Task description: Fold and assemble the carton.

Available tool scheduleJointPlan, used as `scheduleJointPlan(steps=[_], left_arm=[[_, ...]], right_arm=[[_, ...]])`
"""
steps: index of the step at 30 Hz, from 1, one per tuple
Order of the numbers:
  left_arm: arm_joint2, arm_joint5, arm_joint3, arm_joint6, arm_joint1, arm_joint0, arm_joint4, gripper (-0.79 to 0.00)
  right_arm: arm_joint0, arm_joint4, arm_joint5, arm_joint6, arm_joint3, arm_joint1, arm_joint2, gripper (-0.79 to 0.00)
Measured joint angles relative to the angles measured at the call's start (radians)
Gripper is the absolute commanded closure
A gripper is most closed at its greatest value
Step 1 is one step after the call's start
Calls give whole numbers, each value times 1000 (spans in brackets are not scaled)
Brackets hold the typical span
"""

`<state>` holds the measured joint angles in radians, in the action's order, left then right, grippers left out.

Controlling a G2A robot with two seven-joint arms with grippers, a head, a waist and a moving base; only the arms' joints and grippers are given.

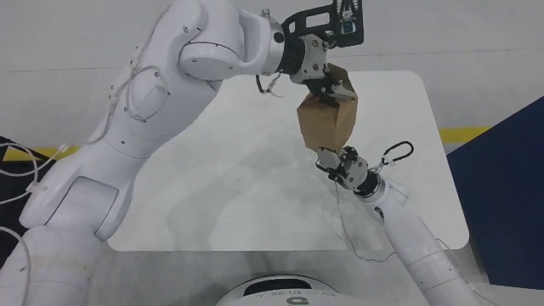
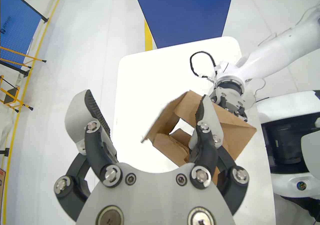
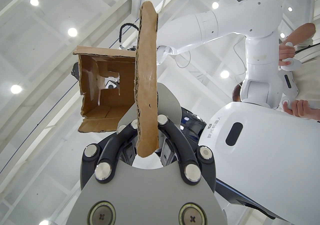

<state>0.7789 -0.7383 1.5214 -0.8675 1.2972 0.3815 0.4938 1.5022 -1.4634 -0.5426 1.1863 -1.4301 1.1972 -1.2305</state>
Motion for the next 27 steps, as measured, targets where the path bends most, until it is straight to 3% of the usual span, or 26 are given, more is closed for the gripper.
scheduleJointPlan(steps=[5,8,11,19,27], left_arm=[[149,-30,-21,6,-41,48,-89,-785],[242,-33,-26,4,-67,79,-49,-785],[278,-17,-20,7,-79,96,24,-785],[193,9,-22,45,-67,69,145,-785],[51,-73,-68,57,-36,9,121,-785]], right_arm=[[1,-8,0,0,-1,0,-1,0],[1,-8,0,0,-1,0,-1,0],[4,-3,6,-29,-16,1,6,0],[17,21,20,-64,-42,0,11,0],[30,21,42,-60,-44,-2,0,0]])
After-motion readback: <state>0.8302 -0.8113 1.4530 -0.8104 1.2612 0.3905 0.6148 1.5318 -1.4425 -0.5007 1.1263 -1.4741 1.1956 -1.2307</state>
